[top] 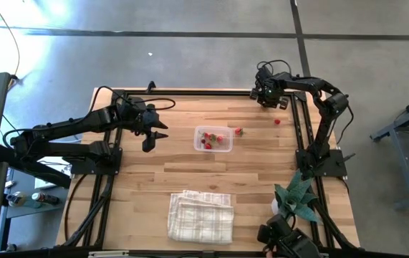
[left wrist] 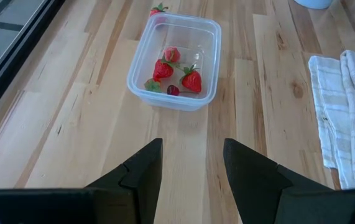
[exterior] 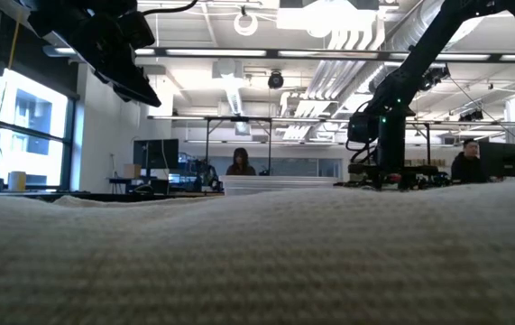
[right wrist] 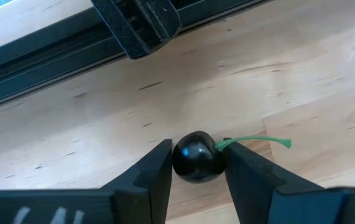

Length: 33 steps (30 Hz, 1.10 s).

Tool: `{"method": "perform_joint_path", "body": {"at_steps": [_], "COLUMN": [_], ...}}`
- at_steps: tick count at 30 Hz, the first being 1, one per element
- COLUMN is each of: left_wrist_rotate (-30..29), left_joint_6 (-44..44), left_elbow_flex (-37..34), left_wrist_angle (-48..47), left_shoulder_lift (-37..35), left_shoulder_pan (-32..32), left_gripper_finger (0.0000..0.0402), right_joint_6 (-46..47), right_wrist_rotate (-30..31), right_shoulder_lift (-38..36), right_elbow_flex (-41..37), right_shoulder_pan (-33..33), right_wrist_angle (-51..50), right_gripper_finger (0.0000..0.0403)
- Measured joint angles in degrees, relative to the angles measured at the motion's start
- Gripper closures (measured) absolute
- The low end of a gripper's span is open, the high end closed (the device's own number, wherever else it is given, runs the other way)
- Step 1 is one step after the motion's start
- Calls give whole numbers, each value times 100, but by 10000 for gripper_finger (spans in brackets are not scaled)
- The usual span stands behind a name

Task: Pick and placing Produce into tupperware
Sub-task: Put the black cherry into the transparent bin

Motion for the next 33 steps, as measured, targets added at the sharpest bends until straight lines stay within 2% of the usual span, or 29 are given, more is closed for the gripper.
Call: {"method": "perform_joint_path", "body": {"at_steps": [18,26,33], "left_wrist_rotate": [1,1,1], "left_joint_6": [0,2,1], "left_elbow_flex": [-1,-1,0], "left_wrist_angle": [-1,1,1], "left_shoulder_lift": [1,-1,0], "left_shoulder_pan": [0,0,2], "left_gripper_finger": [243,243,243], "right_joint_6": [-96,-105,-187], "right_wrist_rotate": [-63,-12,-20], "right_shoulder_lift": [-67,-514,-1092], "right_elbow_flex": [0,0,0], "right_shoulder_pan": [4,55,391], "right_wrist_angle": [75,42,37], "right_gripper_finger": [290,290,290]}}
